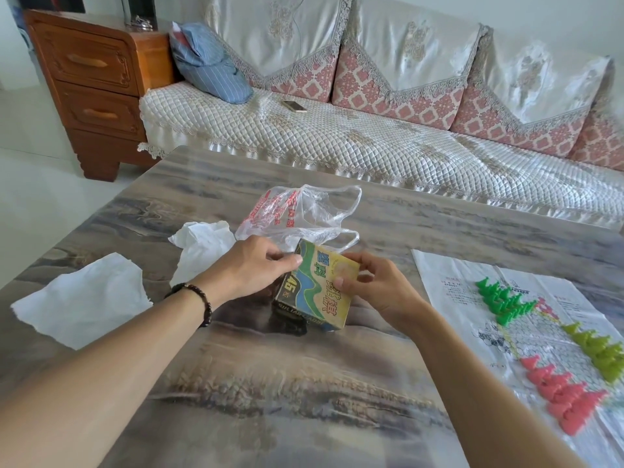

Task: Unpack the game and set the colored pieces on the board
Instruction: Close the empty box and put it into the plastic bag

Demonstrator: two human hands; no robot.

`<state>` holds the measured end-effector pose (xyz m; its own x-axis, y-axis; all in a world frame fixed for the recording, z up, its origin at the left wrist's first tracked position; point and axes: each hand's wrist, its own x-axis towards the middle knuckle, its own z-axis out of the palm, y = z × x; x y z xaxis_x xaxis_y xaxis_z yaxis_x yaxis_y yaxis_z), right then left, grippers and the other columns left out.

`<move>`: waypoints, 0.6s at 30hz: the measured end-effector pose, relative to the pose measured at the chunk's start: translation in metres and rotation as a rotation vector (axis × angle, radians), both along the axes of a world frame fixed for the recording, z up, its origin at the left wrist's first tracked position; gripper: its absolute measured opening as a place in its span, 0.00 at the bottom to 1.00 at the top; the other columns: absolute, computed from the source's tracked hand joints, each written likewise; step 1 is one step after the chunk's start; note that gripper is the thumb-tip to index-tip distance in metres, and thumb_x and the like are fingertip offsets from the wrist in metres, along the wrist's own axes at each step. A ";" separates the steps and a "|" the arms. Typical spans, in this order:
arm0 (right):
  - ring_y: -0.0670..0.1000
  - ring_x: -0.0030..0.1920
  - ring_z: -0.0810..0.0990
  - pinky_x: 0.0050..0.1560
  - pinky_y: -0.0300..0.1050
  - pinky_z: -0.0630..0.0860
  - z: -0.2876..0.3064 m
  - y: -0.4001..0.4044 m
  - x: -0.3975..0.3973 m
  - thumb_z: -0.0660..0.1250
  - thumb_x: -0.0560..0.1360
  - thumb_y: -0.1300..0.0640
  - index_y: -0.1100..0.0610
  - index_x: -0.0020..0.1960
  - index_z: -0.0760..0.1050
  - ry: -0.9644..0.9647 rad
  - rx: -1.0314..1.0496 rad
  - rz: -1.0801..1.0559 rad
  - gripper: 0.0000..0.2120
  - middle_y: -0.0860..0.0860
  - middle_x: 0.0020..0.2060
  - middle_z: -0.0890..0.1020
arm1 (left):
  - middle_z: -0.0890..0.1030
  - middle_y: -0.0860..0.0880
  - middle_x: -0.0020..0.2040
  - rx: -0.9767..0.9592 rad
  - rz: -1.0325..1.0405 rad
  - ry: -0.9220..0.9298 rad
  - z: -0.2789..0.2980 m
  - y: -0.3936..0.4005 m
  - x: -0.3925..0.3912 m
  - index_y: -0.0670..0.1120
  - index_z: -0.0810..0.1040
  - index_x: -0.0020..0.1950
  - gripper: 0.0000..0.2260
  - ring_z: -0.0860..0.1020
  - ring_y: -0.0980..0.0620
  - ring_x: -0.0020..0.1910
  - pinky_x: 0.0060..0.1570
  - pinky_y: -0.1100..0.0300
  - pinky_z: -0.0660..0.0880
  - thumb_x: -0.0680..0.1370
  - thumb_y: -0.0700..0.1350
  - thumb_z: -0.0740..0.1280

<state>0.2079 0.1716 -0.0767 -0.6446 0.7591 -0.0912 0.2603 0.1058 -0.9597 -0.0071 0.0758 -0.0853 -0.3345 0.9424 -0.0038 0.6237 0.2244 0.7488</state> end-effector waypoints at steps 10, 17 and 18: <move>0.56 0.53 0.82 0.50 0.47 0.81 -0.003 -0.005 0.006 0.73 0.70 0.65 0.58 0.61 0.77 0.052 -0.057 0.090 0.19 0.59 0.54 0.81 | 0.85 0.44 0.40 -0.121 -0.050 -0.135 0.013 -0.010 0.020 0.34 0.78 0.48 0.28 0.83 0.49 0.35 0.35 0.56 0.81 0.78 0.61 0.62; 0.46 0.45 0.84 0.43 0.38 0.80 0.006 0.001 0.001 0.74 0.70 0.65 0.59 0.60 0.76 -0.063 0.002 0.122 0.20 0.55 0.51 0.83 | 0.80 0.52 0.53 -0.119 -0.053 -0.075 0.002 -0.006 0.017 0.48 0.76 0.58 0.18 0.82 0.51 0.45 0.42 0.54 0.79 0.76 0.60 0.66; 0.46 0.45 0.84 0.43 0.38 0.80 0.007 0.002 0.001 0.74 0.70 0.65 0.59 0.61 0.76 -0.077 0.010 0.121 0.21 0.54 0.51 0.82 | 0.77 0.53 0.57 -0.125 -0.079 -0.024 0.002 -0.004 0.018 0.51 0.74 0.62 0.19 0.80 0.52 0.49 0.44 0.56 0.77 0.76 0.60 0.65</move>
